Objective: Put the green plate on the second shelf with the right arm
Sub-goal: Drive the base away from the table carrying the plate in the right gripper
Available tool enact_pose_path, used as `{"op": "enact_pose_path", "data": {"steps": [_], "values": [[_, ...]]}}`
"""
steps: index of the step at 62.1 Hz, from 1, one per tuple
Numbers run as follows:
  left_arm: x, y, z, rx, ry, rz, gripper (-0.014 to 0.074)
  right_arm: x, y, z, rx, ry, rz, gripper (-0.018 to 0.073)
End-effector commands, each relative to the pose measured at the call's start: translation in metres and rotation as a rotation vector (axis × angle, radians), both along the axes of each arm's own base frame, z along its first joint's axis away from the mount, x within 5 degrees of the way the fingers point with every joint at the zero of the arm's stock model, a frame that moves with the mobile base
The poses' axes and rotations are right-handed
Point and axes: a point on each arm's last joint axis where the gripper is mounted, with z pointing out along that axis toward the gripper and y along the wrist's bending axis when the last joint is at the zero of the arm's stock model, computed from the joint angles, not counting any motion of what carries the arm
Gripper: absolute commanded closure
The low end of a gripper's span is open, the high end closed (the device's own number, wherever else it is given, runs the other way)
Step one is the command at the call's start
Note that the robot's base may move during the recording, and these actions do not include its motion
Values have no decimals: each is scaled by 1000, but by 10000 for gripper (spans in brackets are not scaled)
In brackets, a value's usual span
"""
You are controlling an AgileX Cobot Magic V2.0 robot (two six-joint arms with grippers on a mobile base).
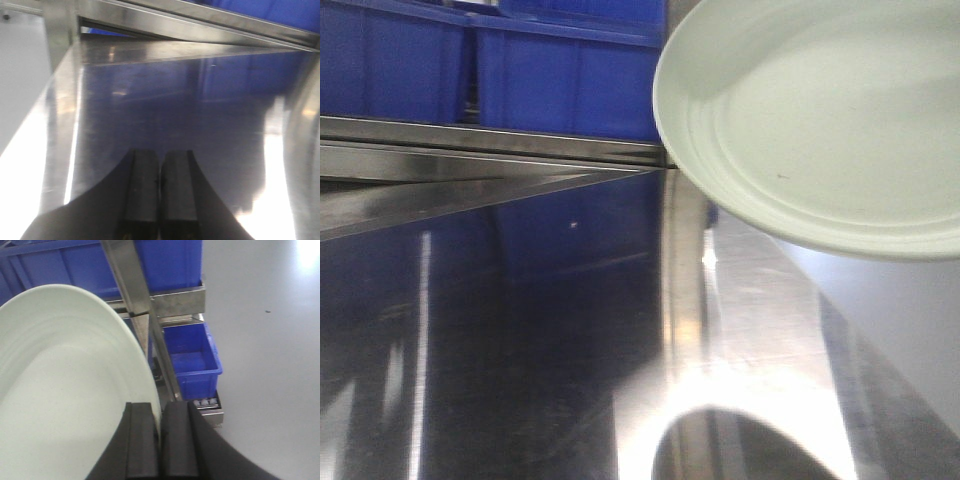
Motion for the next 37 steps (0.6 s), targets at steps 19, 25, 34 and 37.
{"op": "enact_pose_path", "data": {"steps": [19, 25, 34, 37], "values": [[0, -1, -5, 2, -46, -11, 472, 2, -3, 21, 27, -135, -36, 510], [0, -1, -5, 2, -46, -11, 472, 2, -3, 21, 27, -135, -36, 510], [0, -1, -5, 2, -46, -11, 472, 2, -3, 21, 27, -135, -36, 510], [0, -1, -5, 2, -46, -11, 472, 2, -3, 21, 27, -135, -36, 510]]}}
